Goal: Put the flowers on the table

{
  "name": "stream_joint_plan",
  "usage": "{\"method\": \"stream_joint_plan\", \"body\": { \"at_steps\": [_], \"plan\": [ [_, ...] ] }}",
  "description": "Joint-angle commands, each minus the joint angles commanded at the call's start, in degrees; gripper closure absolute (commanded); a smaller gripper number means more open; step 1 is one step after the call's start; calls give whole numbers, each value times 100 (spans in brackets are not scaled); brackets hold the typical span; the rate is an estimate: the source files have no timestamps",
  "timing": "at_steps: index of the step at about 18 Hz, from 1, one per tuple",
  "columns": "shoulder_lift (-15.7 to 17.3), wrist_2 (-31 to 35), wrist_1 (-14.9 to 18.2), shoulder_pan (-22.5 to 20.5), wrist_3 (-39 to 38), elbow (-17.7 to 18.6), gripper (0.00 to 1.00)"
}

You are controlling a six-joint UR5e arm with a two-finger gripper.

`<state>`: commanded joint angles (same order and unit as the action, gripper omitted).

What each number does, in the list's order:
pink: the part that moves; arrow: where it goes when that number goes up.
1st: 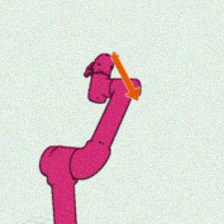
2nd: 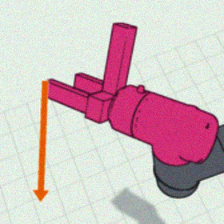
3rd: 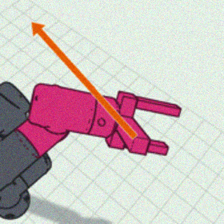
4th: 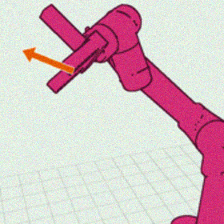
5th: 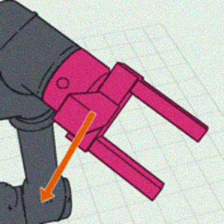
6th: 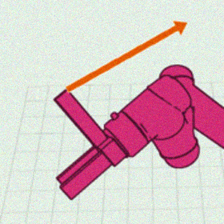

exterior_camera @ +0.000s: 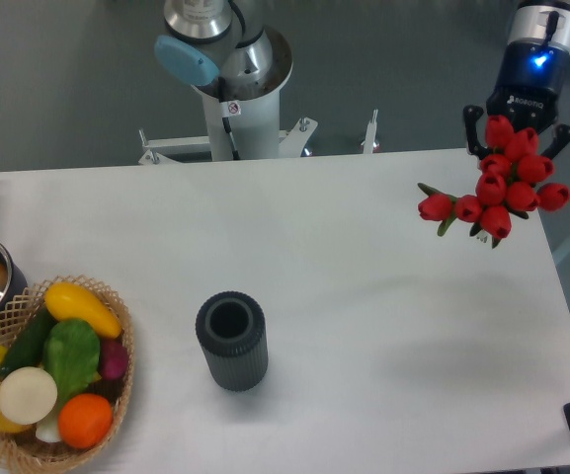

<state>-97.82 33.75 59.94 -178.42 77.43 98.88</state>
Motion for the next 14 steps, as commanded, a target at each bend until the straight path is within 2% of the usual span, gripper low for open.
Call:
{"method": "stream_joint_plan", "body": {
  "at_steps": [6, 9, 14],
  "plan": [
    [0, 61, 35, 44, -35, -123, 67],
    [35, 456, 35, 70, -149, -132, 67],
    [202, 1352, 26, 263, -914, -167, 67]
  ]
}}
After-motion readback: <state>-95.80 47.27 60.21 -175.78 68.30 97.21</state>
